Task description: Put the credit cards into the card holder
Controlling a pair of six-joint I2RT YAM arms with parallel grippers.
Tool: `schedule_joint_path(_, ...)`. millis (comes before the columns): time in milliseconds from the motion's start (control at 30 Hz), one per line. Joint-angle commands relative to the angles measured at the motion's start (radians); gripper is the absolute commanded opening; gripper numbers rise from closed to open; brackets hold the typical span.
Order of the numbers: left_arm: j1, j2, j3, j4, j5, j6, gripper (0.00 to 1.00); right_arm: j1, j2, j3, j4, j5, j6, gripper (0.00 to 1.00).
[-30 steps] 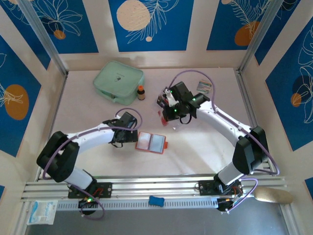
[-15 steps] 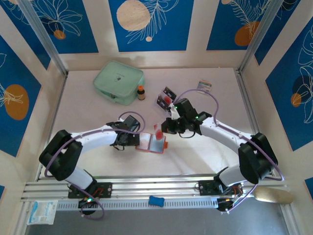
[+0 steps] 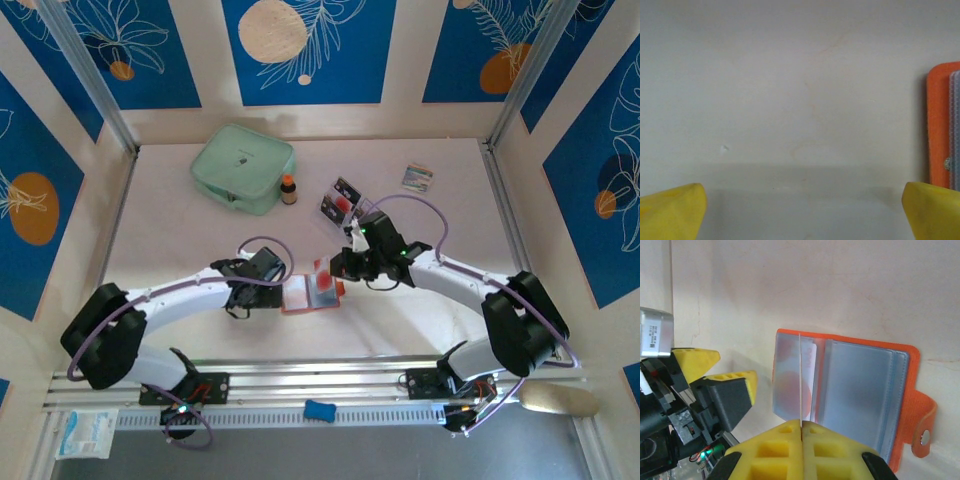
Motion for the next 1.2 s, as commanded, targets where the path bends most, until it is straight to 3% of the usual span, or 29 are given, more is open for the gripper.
schedule_joint_path(0,-0.002,-0.021,0.048,-0.039,-0.034,0.002,1.00,0.000,-0.048,-0.048,0.098,0.003,0.043,0.00)
schedule_joint_path(500,-0.023,0.033,0.070,0.099,0.081,0.019,1.00,0.050,-0.024,-0.151,0.289,0.074,0.114,0.00)
schedule_joint_path(1167,-0.043,0.087,-0.018,0.103,0.042,-0.012,1.00,0.111,0.044,-0.178,0.403,0.157,0.135,0.00)
